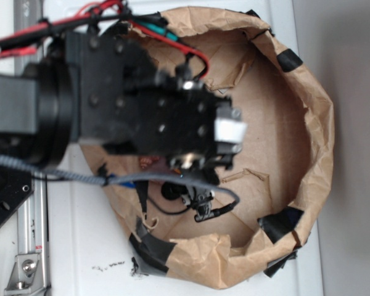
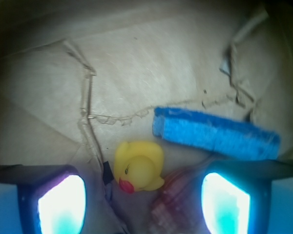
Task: Grab the yellow duck.
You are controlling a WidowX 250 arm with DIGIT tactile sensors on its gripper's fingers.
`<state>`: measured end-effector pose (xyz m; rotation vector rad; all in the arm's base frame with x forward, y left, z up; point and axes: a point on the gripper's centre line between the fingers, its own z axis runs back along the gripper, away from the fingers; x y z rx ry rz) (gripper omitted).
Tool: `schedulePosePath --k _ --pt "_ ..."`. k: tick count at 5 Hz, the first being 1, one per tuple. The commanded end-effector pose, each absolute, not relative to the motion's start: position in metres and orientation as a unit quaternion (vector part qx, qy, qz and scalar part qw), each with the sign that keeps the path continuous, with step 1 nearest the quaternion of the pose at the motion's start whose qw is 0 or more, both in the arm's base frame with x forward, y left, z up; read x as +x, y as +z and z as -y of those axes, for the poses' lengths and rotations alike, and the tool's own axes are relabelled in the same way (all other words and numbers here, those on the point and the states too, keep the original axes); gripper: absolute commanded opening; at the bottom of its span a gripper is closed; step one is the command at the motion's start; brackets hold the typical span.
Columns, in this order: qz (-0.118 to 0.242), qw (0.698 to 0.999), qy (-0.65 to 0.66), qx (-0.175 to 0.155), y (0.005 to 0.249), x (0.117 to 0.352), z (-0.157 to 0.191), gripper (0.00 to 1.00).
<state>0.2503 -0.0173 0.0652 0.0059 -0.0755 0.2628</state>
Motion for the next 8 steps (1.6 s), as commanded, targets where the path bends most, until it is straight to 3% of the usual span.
schedulePosePath --k 1,2,3,5,6,7,8 --pt "0.036 0.983 0.176 -0.029 0.05 0.252 0.017 1.0" --pt "0.023 0.986 0.162 -0.009 0.028 0.254 0.016 1.0" --pt "0.011 0.99 0.138 0.007 0.0 0.254 0.019 0.0" --pt "0.055 0.994 0.092 -0.014 0.043 0.259 0.02 0.0" --pt "0.111 0.991 0.077 -0.021 0.091 0.279 0.013 0.0" --pt "0.175 0.982 0.049 -0.049 0.144 0.299 0.002 0.0" --pt "0.152 0.986 0.047 -0.044 0.141 0.315 0.0 0.0"
